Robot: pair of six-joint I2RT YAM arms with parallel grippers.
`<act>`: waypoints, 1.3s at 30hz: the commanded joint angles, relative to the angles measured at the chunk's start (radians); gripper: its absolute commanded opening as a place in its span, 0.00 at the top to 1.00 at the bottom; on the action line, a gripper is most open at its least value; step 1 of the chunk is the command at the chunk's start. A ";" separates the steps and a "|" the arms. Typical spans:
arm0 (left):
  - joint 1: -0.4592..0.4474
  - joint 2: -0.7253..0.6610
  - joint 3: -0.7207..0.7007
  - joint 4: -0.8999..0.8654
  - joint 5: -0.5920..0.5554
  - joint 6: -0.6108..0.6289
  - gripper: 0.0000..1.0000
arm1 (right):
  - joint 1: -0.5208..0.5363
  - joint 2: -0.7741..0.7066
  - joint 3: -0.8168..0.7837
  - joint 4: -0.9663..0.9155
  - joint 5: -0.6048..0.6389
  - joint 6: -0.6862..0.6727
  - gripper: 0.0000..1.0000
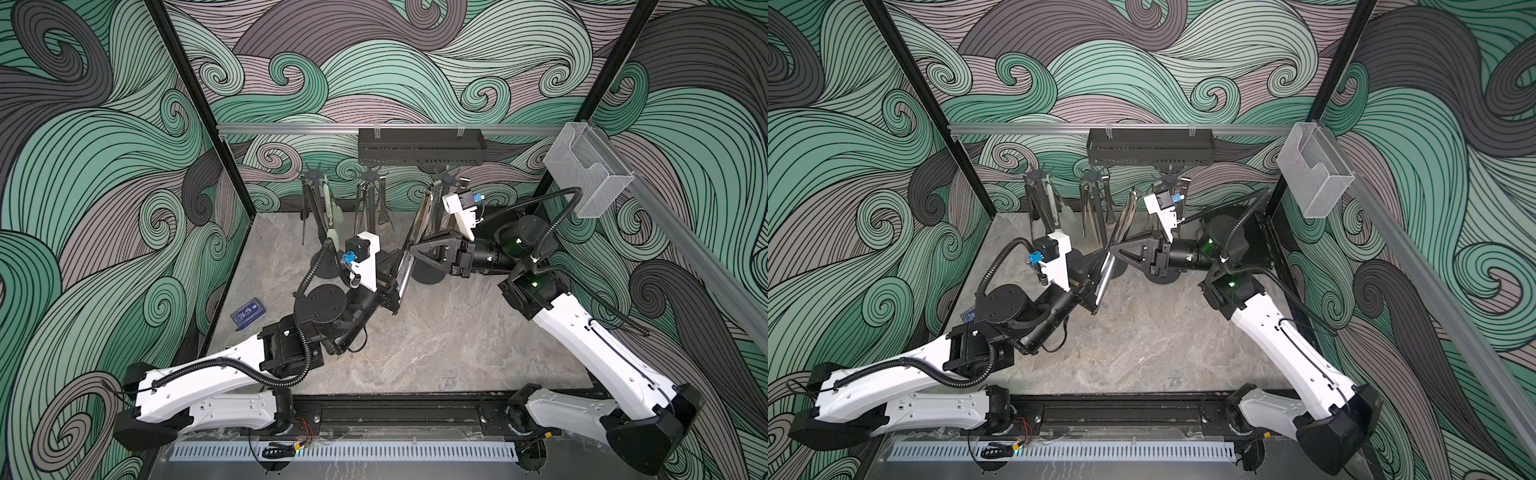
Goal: Hang food tongs on kitchen utensil racks
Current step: Pick up the food tongs from the center of the board.
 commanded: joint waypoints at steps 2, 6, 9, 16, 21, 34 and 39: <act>0.002 -0.019 0.003 0.056 -0.022 -0.007 1.00 | 0.004 -0.020 0.018 0.026 0.032 -0.018 0.92; 0.004 -0.013 0.004 0.057 -0.022 -0.008 1.00 | 0.005 -0.024 0.016 0.022 0.049 -0.020 1.00; 0.005 -0.005 0.008 0.051 -0.019 -0.001 0.87 | 0.005 -0.026 0.016 0.016 0.058 -0.022 1.00; 0.010 -0.019 0.009 -0.017 -0.047 0.060 0.39 | 0.004 -0.076 0.092 -0.307 0.174 -0.259 1.00; 0.063 -0.095 0.023 -0.231 -0.182 -0.010 0.36 | -0.006 -0.060 0.259 -0.803 0.413 -0.590 1.00; 0.410 -0.263 -0.060 -0.464 0.071 -0.140 0.36 | -0.095 0.223 0.559 -1.323 0.991 -0.904 1.00; 0.523 -0.162 -0.062 -0.461 0.296 -0.162 0.36 | -0.164 0.275 0.599 -1.338 0.970 -0.907 1.00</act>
